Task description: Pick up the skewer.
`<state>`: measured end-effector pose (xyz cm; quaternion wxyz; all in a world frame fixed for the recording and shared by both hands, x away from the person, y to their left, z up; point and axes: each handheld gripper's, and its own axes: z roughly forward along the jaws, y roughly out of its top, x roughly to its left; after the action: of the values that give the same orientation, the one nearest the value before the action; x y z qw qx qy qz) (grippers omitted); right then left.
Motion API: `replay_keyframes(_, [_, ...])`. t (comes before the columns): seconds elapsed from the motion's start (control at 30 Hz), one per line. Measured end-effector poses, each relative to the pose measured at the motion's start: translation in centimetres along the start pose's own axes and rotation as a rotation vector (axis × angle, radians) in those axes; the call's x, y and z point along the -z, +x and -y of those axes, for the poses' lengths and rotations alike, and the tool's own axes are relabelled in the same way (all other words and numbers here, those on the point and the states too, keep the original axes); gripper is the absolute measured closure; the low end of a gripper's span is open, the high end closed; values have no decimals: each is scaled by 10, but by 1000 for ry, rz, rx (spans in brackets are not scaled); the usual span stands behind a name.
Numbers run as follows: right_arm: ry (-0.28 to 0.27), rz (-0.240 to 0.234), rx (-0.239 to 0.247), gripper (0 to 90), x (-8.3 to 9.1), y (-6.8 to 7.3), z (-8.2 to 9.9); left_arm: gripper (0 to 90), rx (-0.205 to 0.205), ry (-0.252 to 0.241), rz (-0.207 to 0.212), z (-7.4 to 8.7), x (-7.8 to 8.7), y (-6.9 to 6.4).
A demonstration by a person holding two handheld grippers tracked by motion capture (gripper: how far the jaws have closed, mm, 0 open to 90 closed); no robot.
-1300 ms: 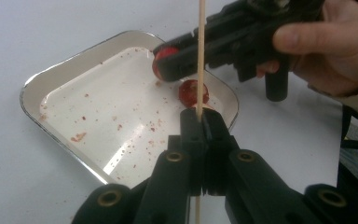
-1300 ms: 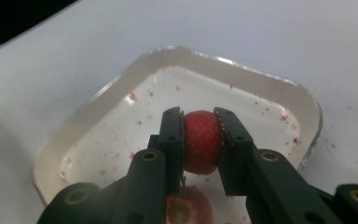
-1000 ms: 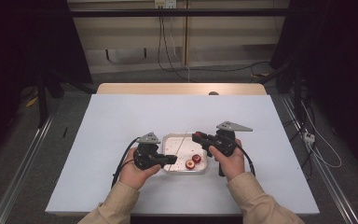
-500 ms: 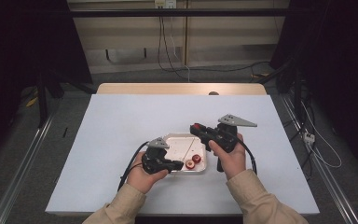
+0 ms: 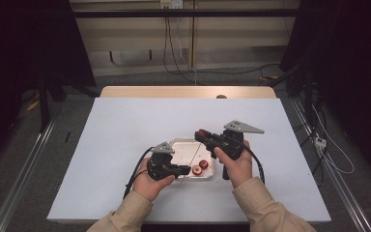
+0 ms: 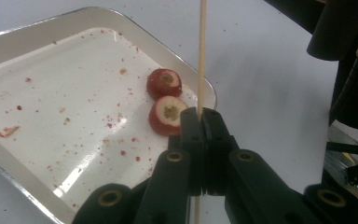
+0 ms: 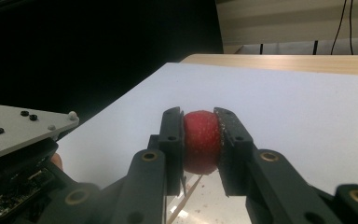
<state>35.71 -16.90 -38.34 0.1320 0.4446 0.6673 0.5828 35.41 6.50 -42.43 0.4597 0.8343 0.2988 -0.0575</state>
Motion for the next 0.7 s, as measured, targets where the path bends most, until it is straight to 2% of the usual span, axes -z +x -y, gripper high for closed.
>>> replay_keyframes(0.4, [-2,7,-1,741,0,-2,1,894,-1,2,0,1,1,0])
replay_keyframes(0.47, [0,6,-3,741,0,-3,2,894,15,-11,-8,1,2,1])
replay_keyframes(0.7, [-8,4,-7,741,0,-1,3,894,47,-40,1,2,1,1])
